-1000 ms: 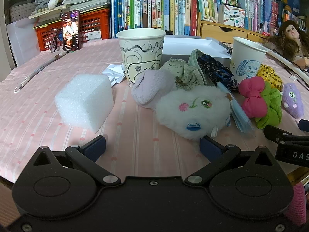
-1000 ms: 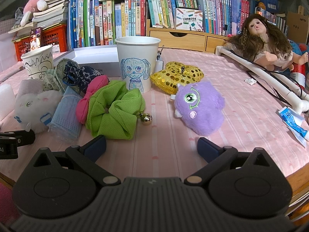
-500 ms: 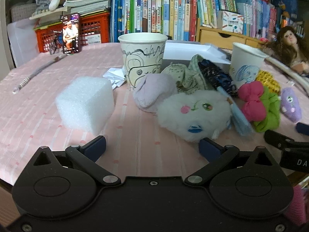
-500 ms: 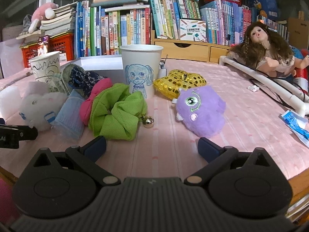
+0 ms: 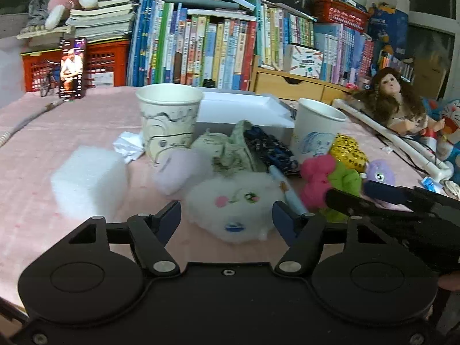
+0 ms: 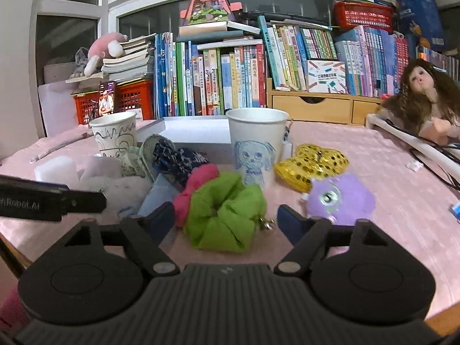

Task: Organize books
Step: 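Grasp the white fluffy plush with the left tool while the right grasps the green scrunchie, then carry the plush into the white tray with the left tool while the right drops the scrunchie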

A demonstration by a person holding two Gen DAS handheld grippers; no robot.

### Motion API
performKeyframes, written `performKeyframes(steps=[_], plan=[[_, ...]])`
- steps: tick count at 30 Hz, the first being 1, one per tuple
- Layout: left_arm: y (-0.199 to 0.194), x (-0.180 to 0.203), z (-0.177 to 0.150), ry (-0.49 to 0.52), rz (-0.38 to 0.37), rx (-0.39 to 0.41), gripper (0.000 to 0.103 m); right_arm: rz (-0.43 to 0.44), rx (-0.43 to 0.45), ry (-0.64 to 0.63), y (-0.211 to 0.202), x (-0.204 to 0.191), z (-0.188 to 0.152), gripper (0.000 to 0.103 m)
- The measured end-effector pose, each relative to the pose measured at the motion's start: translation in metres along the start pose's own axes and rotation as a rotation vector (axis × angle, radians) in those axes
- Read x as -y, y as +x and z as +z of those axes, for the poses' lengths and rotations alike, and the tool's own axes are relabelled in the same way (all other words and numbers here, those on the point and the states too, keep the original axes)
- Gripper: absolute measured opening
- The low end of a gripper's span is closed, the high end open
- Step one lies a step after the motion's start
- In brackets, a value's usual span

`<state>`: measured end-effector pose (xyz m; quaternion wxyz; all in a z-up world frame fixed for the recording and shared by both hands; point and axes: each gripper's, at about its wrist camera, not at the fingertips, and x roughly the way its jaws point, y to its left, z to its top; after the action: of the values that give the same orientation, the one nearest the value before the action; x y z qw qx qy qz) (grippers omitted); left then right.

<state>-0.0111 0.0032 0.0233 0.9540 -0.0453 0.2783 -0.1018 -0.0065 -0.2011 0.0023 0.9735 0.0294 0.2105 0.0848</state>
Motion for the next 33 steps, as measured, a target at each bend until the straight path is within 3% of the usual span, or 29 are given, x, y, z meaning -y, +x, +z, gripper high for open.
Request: performKeyframes(steps=[6, 7, 8, 10, 11, 13, 15, 16, 17, 20, 27, 33], plan=[[0.01, 0.007, -0.001, 0.019, 0.017, 0.022, 0.063, -0.039, 0.014, 0.06, 0.003, 0.0, 0.003, 0.049], [0.011, 0.008, -0.001, 0.024, 0.019, 0.029, 0.063, -0.057, 0.013, 0.062, 0.002, 0.0, 0.002, 0.04], [0.012, 0.01, -0.001, 0.031, 0.021, 0.034, 0.065, -0.071, 0.01, 0.062, 0.002, 0.001, 0.002, 0.038], [0.015, 0.013, -0.003, 0.048, 0.031, 0.047, 0.072, -0.071, -0.001, 0.07, 0.006, 0.004, 0.002, 0.042], [0.018, 0.014, -0.005, 0.049, 0.035, 0.048, 0.077, -0.074, -0.004, 0.087, 0.008, 0.006, 0.001, 0.058], [0.024, 0.014, -0.007, 0.037, 0.033, 0.04, 0.081, -0.059, -0.037, 0.092, 0.015, 0.008, 0.003, 0.068], [0.03, 0.012, -0.009, 0.003, 0.015, 0.033, 0.081, -0.055, -0.063, 0.108, 0.024, 0.01, 0.003, 0.07], [0.033, 0.011, -0.009, -0.014, 0.002, 0.024, 0.076, -0.047, -0.074, 0.119, 0.028, 0.01, 0.002, 0.07], [0.034, 0.011, -0.009, -0.033, -0.021, 0.013, 0.062, -0.031, -0.08, 0.149, 0.031, 0.013, 0.001, 0.057], [0.03, 0.012, -0.006, -0.062, -0.044, 0.011, 0.057, 0.003, -0.075, 0.174, 0.027, 0.013, 0.0, 0.037], [-0.001, 0.021, 0.014, -0.005, -0.074, 0.075, 0.056, 0.023, 0.001, 0.096, -0.001, 0.005, 0.021, 0.032], [-0.014, 0.018, 0.071, 0.017, -0.077, 0.126, 0.056, 0.055, 0.037, 0.122, -0.008, 0.017, 0.066, 0.032]])
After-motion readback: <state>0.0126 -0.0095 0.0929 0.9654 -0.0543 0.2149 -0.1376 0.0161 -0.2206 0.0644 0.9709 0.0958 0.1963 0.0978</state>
